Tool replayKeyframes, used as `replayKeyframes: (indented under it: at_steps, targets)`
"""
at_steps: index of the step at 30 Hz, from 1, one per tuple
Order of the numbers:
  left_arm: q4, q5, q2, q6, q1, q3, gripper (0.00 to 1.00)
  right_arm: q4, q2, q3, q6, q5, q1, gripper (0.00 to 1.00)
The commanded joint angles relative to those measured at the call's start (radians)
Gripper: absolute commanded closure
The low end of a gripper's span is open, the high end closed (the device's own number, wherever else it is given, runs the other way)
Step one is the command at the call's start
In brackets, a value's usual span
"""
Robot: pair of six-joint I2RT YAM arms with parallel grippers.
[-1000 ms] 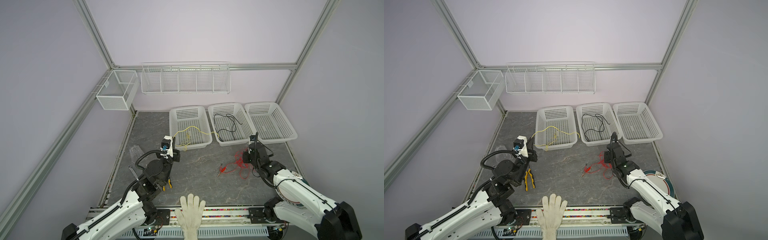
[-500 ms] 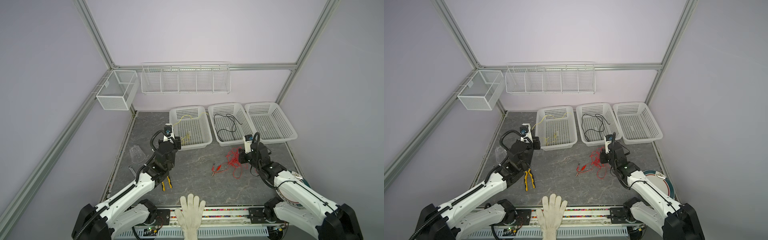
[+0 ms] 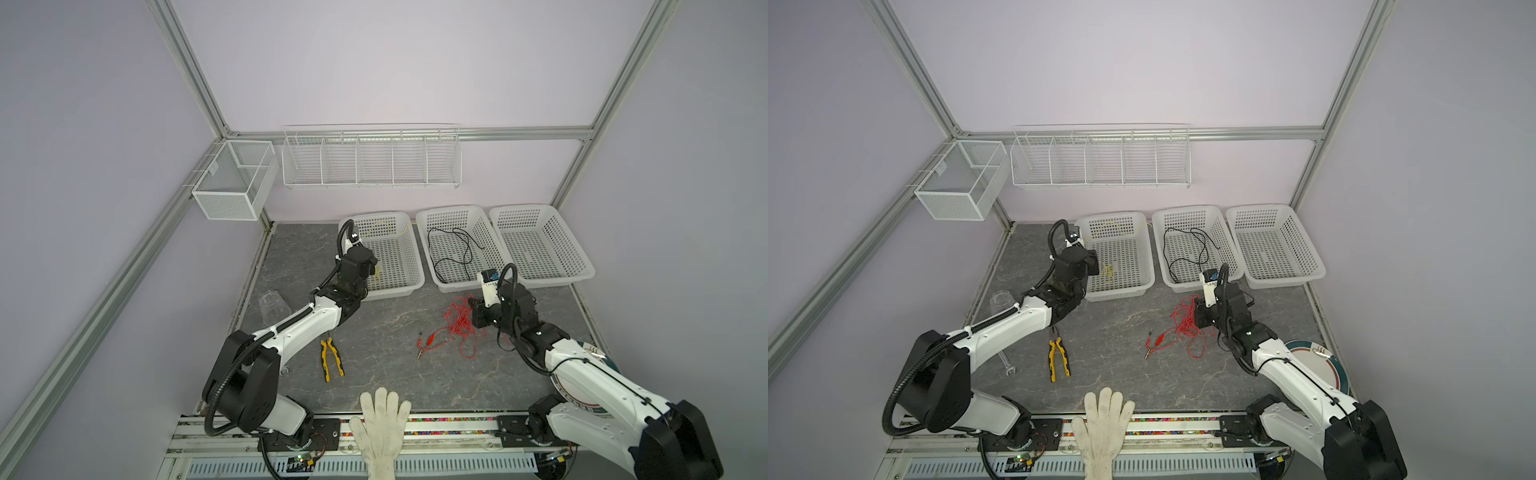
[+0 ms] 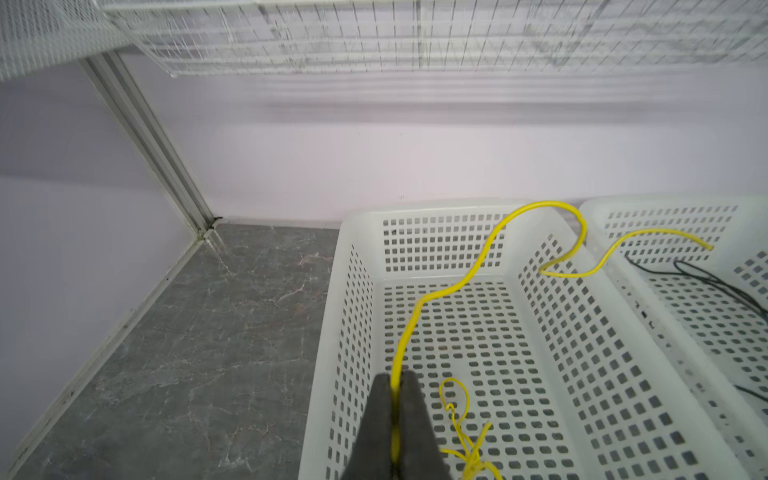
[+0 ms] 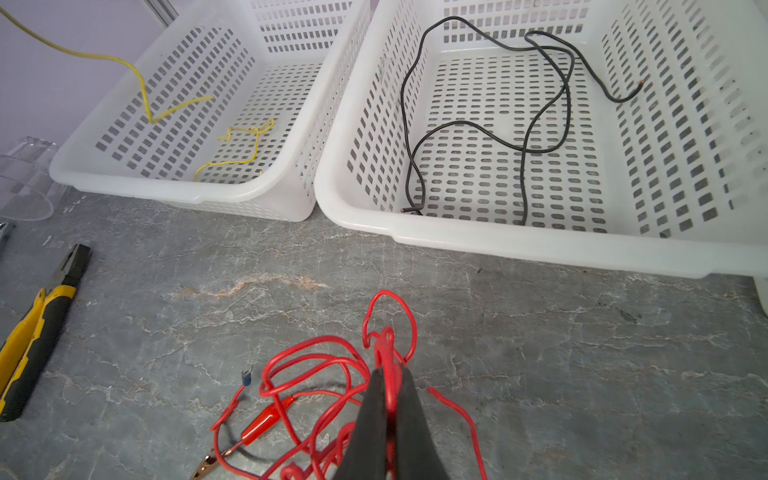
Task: Untangle the cables
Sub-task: 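Lower the yellow wire into the basket nearest the left gripper and release, then move the left gripper back to the red tangle held by the right gripper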
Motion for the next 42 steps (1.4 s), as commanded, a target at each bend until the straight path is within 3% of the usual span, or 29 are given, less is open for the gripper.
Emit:
replayKeyframes:
  at_steps: [1,8,9,14,17,26,33,38,42]
  targets:
    - [-0.031,-0.016,0.042,-0.079,0.004,0.017,1.0,0.038,0.012,0.018,-0.02,-0.031,0.008,0.93]
    - [-0.049,0.032,0.08,-0.095,0.004,0.016,1.0,0.07,0.052,0.035,-0.015,-0.049,0.016,0.93]
    - [-0.042,0.039,0.077,-0.094,0.004,0.011,0.97,0.074,0.057,0.037,-0.013,-0.051,0.018,0.93]
    - [-0.025,0.098,0.073,-0.069,0.004,0.0,0.57,0.079,0.084,0.056,-0.018,-0.053,0.03,0.94]
    - [-0.021,0.118,0.064,-0.047,0.003,-0.002,0.47,0.085,0.083,0.06,-0.017,-0.047,0.033,0.94]
    - [0.032,0.264,-0.033,0.086,-0.022,-0.051,0.45,0.091,0.067,0.068,-0.002,-0.018,0.037,0.94]
    - [0.103,0.333,-0.152,0.266,-0.146,-0.154,0.45,0.114,0.014,0.074,0.002,-0.074,0.038,0.94]
    - [0.134,0.431,-0.207,0.287,-0.211,-0.234,0.45,0.025,0.018,0.139,0.046,-0.009,0.037,0.94]
    - [0.187,0.502,-0.221,0.267,-0.244,-0.284,0.45,-0.034,0.056,0.189,0.044,-0.043,0.041,0.94]
